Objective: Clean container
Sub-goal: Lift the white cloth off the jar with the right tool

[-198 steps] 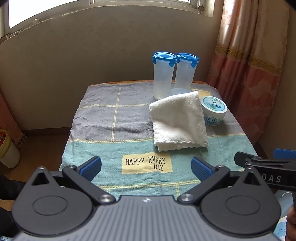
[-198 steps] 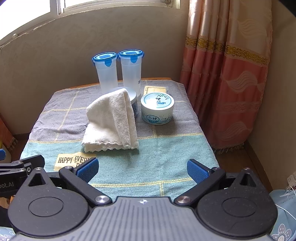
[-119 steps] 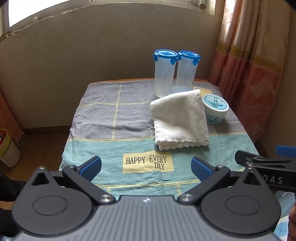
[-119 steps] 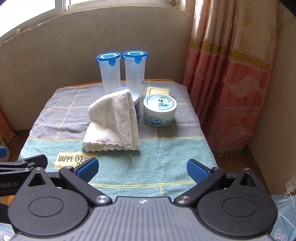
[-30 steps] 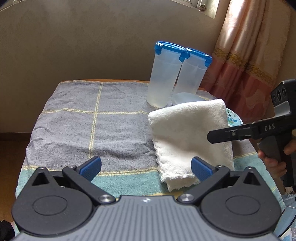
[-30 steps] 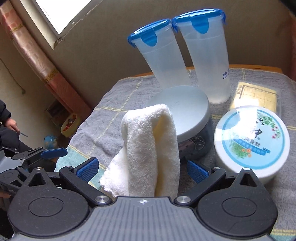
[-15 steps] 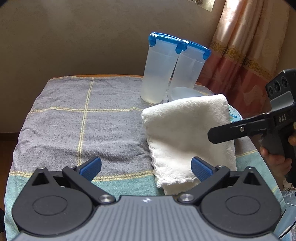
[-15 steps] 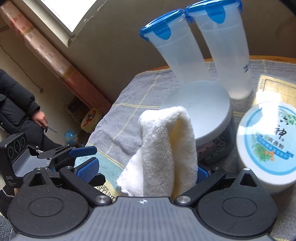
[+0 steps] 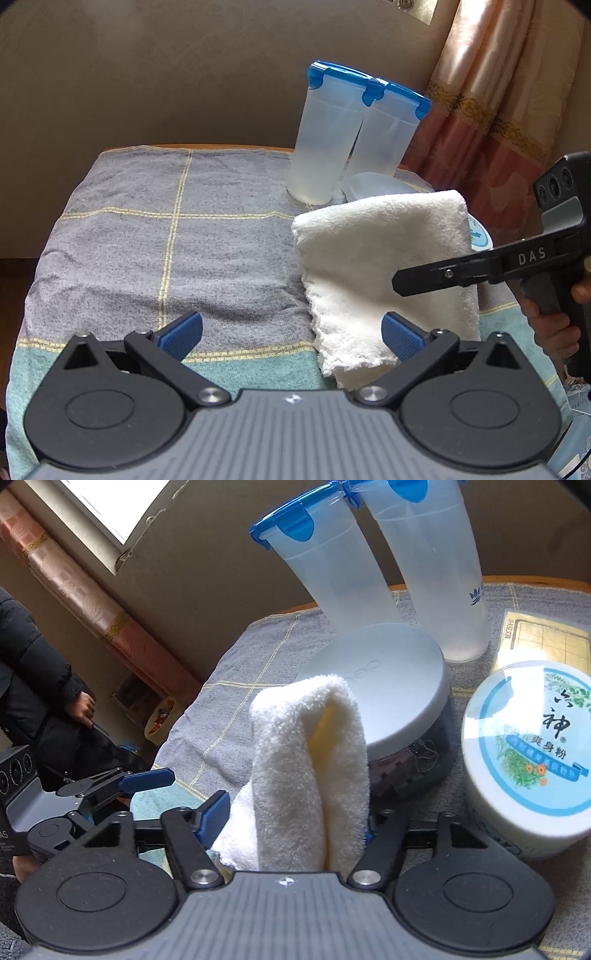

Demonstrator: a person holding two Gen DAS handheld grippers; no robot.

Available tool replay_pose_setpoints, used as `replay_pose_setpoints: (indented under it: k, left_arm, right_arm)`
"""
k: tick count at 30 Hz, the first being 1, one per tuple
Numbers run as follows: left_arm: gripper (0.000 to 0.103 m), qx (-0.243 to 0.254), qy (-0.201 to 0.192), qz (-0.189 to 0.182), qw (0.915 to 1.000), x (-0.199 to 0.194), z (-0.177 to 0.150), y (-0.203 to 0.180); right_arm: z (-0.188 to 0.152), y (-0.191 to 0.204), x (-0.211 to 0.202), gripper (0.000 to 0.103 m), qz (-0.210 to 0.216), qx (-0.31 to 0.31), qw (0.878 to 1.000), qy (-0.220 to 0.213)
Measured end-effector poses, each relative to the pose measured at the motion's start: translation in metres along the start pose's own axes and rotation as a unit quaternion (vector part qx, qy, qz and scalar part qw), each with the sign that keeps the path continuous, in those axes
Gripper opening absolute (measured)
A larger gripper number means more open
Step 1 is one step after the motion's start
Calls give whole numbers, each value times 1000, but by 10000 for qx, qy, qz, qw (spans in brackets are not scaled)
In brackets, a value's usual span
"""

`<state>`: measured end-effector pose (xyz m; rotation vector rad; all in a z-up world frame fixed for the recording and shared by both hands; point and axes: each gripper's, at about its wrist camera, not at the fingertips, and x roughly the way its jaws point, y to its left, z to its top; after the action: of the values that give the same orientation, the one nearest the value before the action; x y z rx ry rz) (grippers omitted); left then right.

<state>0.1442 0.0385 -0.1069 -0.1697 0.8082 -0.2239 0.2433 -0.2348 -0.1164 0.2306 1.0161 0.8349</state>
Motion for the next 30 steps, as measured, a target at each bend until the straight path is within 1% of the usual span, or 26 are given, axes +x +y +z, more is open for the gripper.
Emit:
replay_pose_setpoints:
  k: [2, 3, 4, 6, 7, 8, 11, 14, 16, 18, 23, 25, 27, 29, 30]
  left_arm:
    - [103, -14, 23, -12, 10000, 1, -1, 0]
    - [103, -17, 32, -17, 10000, 1, -1, 0]
    - [103, -8, 36, -16, 10000, 1, -1, 0]
    - [103, 10, 40, 2, 10000, 2, -1, -1]
    - [103, 6, 41, 5, 10000, 2, -1, -1]
    - [103, -4, 47, 7, 10000, 3, -1, 0]
    - [103, -8, 65, 3, 10000, 4, -1, 0]
    - [103, -8, 80, 1, 10000, 5, -1, 0]
    - [103, -10, 91, -1, 10000, 6, -1, 0]
    - [103, -9, 100, -6, 9999, 7, -1, -1]
    - [103, 20, 126, 14, 9999, 10, -1, -1]
    - [103, 10, 133, 4, 9999, 10, -1, -1]
    - [103, -4, 139, 5, 9999, 12, -1, 0]
    - [103, -4, 143, 5, 9999, 12, 0, -1]
    - [103, 0, 142, 0, 9999, 12, 0, -1]
  right_arm:
    - [0, -1, 0, 63, -113, 5, 9999, -30]
    - [0, -1, 1, 58, -168, 17, 9999, -37]
    - [0, -2, 2, 55, -159, 26, 9999, -12]
    - [-1, -3, 3, 54, -160, 63, 9998, -23]
    - [-1, -3, 4, 49, -161, 79, 9998, -32]
    - [-1, -4, 5, 49, -151, 96, 9998, -39]
    - [-3, -4, 6, 51, -162, 143, 9997, -81]
    - [-3, 1, 8, 51, -184, 32, 9998, -78]
    - [-2, 0, 10, 57, -200, 39, 9998, -14]
    - [-1, -4, 12, 62, -170, 188, 9997, 17]
    - [1, -12, 17, 62, -63, 442, 9990, 55]
    - [2, -10, 17, 62, 33, 403, 9992, 17]
    - [2, -7, 18, 62, 12, 347, 9994, 14]
    - [3, -5, 19, 55, -56, 298, 9995, 16]
    - [3, -4, 19, 42, -93, 287, 9995, 20]
